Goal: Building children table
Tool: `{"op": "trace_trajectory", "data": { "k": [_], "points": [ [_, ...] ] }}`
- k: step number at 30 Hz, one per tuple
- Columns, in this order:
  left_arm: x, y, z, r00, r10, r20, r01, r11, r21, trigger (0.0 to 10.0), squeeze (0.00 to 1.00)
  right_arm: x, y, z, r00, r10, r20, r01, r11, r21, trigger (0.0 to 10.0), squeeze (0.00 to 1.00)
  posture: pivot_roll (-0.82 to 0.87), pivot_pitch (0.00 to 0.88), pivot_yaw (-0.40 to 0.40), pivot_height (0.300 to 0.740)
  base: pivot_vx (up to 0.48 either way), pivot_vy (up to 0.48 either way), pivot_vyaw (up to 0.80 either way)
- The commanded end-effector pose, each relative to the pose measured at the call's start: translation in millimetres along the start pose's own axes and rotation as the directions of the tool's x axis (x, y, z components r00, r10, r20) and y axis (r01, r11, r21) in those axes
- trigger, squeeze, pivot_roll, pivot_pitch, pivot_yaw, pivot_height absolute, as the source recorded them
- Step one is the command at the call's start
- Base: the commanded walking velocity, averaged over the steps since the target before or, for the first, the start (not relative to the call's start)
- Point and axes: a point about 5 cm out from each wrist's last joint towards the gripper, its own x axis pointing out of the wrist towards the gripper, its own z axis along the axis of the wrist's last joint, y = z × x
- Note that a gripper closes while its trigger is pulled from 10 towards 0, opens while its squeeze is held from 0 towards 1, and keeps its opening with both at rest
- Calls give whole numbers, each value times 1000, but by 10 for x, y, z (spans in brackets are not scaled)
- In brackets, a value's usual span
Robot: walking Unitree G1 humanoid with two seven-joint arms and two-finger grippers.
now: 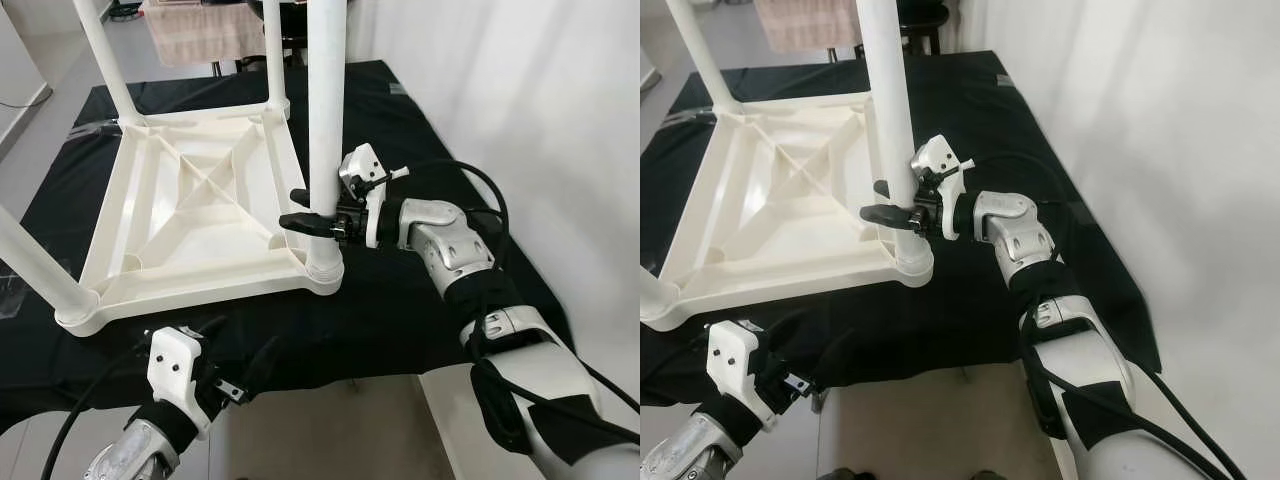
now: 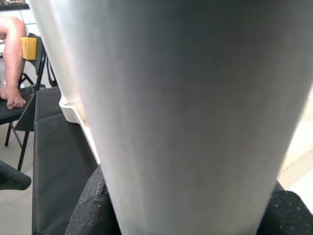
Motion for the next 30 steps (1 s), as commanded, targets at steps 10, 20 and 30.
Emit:
{"op": "trace_trajectory", "data": {
  "k": [10,20,30],
  "points": [
    [18,66,-105,998,64,-2,-64,998,26,10000,0,-44,735,-969,726,-624,-291,676,725,133,0,0,-44,73,29,740,0,0,0],
    [185,238,-113,995,104,-6,-104,991,81,10000,0,110,701,-1020,765,-595,-247,638,753,162,3098,0,-26,0,26,740,0,0,0],
    [316,269,-209,998,32,-46,-28,997,70,10000,0,37,378,-285,990,-134,37,129,985,115,10000,0,-28,0,32,740,0,0,0]
  ]
}}
